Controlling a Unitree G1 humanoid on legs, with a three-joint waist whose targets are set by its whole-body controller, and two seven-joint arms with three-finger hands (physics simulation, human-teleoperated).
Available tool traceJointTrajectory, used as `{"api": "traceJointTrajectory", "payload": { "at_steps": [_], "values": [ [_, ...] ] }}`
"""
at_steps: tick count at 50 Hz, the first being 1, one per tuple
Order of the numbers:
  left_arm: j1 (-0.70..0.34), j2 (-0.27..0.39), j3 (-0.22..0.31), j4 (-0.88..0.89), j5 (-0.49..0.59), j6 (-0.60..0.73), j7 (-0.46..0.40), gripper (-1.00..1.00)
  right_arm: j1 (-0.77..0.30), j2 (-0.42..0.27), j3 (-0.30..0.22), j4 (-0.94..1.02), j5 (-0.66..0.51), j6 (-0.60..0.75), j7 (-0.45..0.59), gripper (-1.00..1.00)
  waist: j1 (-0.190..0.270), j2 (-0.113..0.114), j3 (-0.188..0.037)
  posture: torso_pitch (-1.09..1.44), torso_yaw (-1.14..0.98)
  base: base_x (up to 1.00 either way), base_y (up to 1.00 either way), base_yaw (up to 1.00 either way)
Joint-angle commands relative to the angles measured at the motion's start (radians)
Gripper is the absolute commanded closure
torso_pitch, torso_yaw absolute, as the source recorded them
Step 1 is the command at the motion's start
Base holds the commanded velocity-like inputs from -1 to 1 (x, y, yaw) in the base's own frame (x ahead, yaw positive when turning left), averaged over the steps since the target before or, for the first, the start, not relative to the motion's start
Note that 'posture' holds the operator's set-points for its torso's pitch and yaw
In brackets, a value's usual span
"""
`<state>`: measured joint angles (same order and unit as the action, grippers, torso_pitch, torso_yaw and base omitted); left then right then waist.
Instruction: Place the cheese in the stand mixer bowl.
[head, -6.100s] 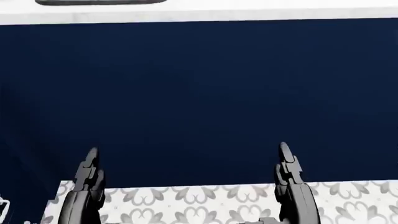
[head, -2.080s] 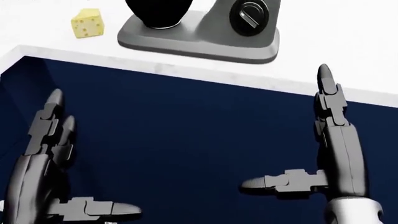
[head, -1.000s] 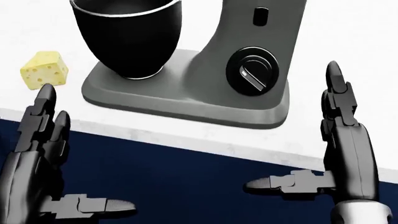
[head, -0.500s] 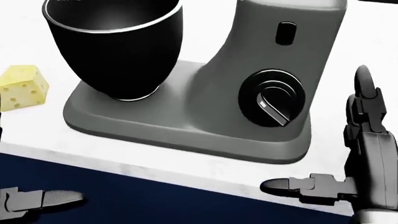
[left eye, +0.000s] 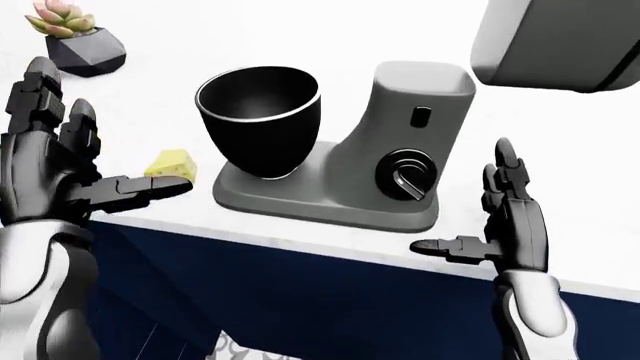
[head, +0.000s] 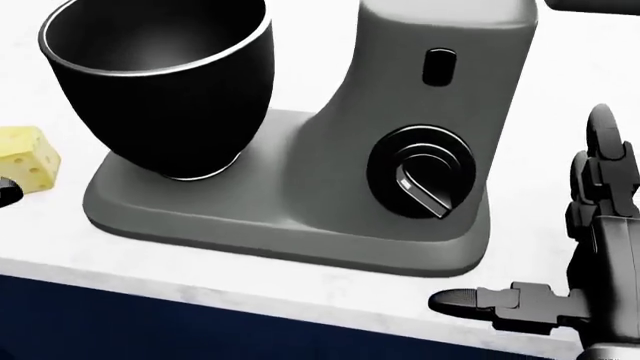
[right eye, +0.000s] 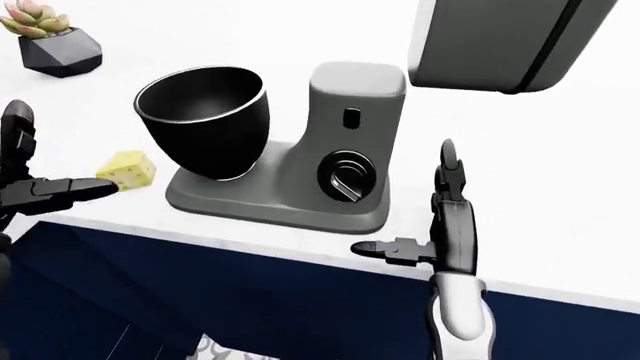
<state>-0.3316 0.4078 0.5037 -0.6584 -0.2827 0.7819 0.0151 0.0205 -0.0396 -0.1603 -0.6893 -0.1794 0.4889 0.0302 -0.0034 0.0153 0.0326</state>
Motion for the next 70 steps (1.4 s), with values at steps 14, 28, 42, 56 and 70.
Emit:
{"api": "traceJointTrajectory", "payload": {
  "at_steps": [14, 28, 42, 56, 70],
  "values": [
    [-0.162, 0.133, -0.063, 0.487, 0.054, -0.265, -0.061, -1.00, -0.013, -0.003, 0.003, -0.028, -0.002, -0.043, -0.005, -1.00, 0.004, 0.011, -0.017, 0.00, 0.00, 0.00, 0.00, 0.00],
    [-0.273, 0.157, -0.141, 0.898, 0.125, -0.496, -0.101, -1.00, -0.019, -0.003, 0.007, -0.023, -0.001, -0.041, -0.008, -1.00, 0.007, 0.007, -0.030, 0.00, 0.00, 0.00, 0.00, 0.00],
    [-0.309, 0.180, -0.165, 1.136, 0.113, -0.611, -0.175, -1.00, -0.022, -0.003, 0.017, -0.016, -0.003, -0.042, -0.010, -1.00, 0.007, 0.009, -0.041, 0.00, 0.00, 0.00, 0.00, 0.00],
    [-0.412, 0.172, -0.220, 1.499, 0.150, -0.824, -0.211, -1.00, -0.028, -0.004, 0.022, -0.003, -0.002, -0.048, -0.011, -1.00, 0.009, 0.012, -0.048, 0.00, 0.00, 0.00, 0.00, 0.00],
    [-0.441, 0.165, -0.278, 1.633, 0.299, -1.007, -0.120, 1.00, -0.022, 0.000, 0.026, -0.011, 0.003, -0.050, -0.013, -1.00, 0.006, 0.016, -0.050, 0.00, 0.00, 0.00, 0.00, 0.00]
  ]
}}
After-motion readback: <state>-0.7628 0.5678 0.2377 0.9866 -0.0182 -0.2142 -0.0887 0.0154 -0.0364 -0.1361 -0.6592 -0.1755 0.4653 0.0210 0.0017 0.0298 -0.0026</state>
